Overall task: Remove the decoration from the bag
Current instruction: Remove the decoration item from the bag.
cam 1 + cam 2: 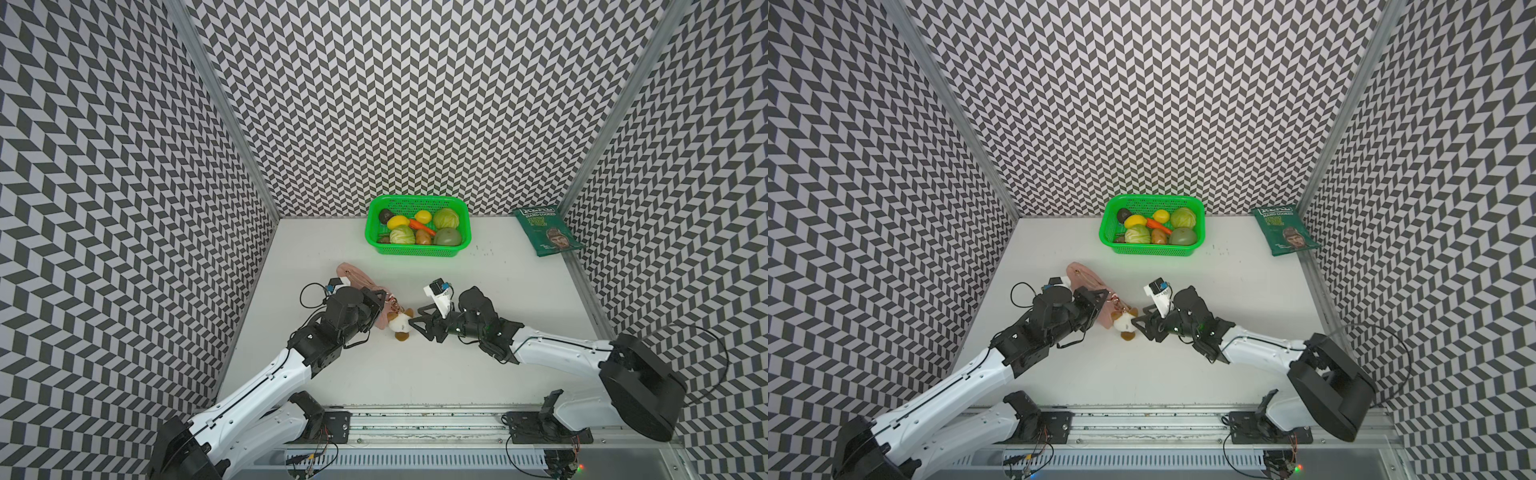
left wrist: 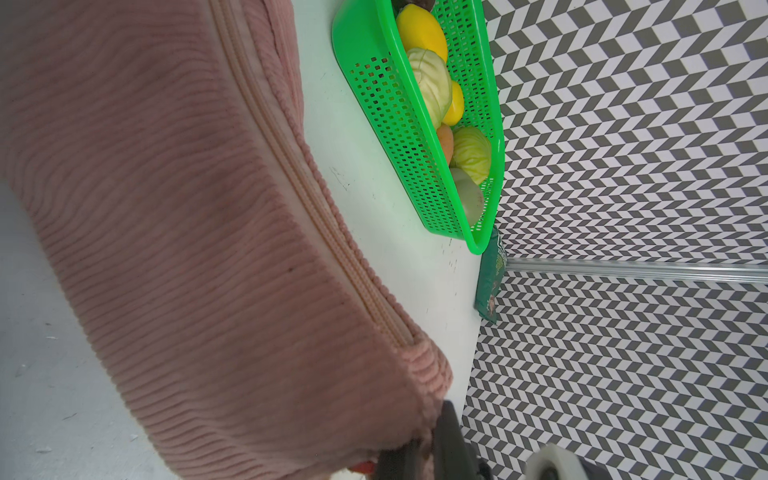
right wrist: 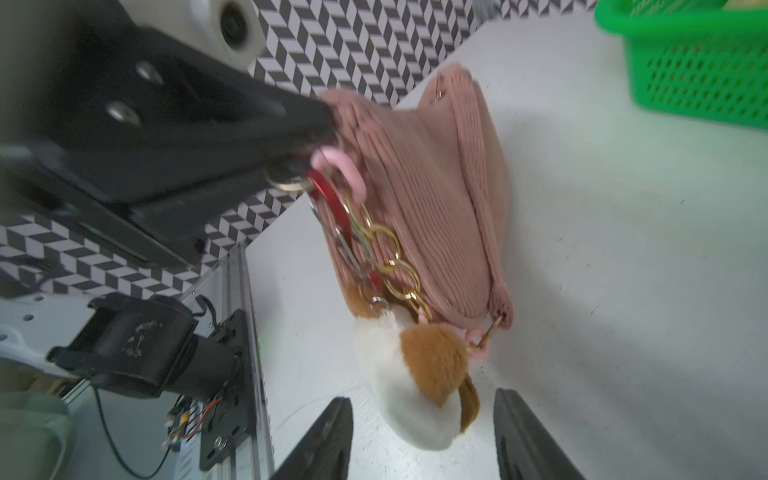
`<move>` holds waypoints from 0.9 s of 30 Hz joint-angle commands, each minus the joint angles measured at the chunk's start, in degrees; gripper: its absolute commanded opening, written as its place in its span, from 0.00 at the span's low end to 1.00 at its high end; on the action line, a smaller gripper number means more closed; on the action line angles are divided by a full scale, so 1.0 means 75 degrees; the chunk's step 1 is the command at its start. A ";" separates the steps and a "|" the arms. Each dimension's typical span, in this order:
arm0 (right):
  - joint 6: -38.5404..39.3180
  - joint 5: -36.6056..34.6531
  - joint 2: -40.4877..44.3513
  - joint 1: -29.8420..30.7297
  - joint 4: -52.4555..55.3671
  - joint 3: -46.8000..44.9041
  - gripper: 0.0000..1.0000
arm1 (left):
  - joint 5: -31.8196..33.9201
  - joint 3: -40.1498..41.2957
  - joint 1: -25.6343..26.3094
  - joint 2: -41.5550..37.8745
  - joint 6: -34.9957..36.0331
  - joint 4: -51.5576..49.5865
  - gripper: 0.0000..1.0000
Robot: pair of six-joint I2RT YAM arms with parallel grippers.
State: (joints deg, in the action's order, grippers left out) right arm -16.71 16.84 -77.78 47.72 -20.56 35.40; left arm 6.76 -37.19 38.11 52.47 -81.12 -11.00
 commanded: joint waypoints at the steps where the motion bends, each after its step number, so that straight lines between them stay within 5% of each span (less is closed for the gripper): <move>1: 0.0240 -0.1642 0.0393 0.0449 0.0066 0.0085 0.58 | 0.0057 -0.0285 -0.0042 0.0022 -0.0118 0.0029 0.00; 13: 0.1389 -0.4483 -0.0184 0.1576 -0.1785 0.0292 0.65 | 0.0059 -0.0333 -0.0048 0.0059 -0.0305 -0.0026 0.00; 27: 0.1785 -0.5020 -0.1263 0.2108 -0.2811 0.0644 0.69 | 0.0069 -0.0391 -0.0054 0.0129 -0.0305 0.0000 0.00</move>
State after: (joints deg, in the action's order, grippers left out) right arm -4.34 -18.76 -85.89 63.02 -36.82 38.52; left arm 6.76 -37.54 38.09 53.58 -83.50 -11.94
